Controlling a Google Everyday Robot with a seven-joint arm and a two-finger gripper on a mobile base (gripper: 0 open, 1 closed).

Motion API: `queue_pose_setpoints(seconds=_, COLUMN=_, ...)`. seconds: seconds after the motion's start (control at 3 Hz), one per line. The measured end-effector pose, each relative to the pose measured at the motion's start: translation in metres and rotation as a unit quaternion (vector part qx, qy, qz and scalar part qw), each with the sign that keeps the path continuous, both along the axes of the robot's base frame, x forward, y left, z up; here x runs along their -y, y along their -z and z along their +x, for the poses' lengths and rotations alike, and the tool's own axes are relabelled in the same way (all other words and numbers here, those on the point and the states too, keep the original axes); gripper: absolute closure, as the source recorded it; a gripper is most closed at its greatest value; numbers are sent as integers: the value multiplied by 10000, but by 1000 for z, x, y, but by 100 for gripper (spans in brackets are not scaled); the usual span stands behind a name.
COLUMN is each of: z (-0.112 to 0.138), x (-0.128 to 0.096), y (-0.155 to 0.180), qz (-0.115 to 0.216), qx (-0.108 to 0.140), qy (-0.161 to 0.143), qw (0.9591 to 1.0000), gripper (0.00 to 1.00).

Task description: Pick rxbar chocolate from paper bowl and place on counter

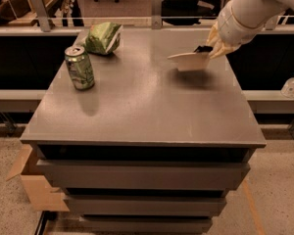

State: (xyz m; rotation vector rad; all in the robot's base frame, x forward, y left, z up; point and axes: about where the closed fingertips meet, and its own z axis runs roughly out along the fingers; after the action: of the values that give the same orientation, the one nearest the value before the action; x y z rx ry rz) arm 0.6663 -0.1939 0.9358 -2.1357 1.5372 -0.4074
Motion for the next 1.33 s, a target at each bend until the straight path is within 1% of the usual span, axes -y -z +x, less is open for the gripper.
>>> queue_pose_setpoints(seconds=0.33, z=-3, x=-8, y=-23, qz=-76, qx=58, qy=-65, qw=9999, gripper=100)
queue_pose_setpoints(seconds=0.67, z=-6, x=-18, y=-24, qz=-176, qx=54, qy=-247, qw=9995, gripper=100)
queue_pose_setpoints(seconds=1.0, z=-11, x=-26, y=-21, qz=-57, qx=39, qy=-374, qw=9993, gripper=100)
queue_pose_setpoints(seconds=1.33, z=-19, x=-42, y=1, qz=179, qx=-125, qy=-572, qw=9981, gripper=100)
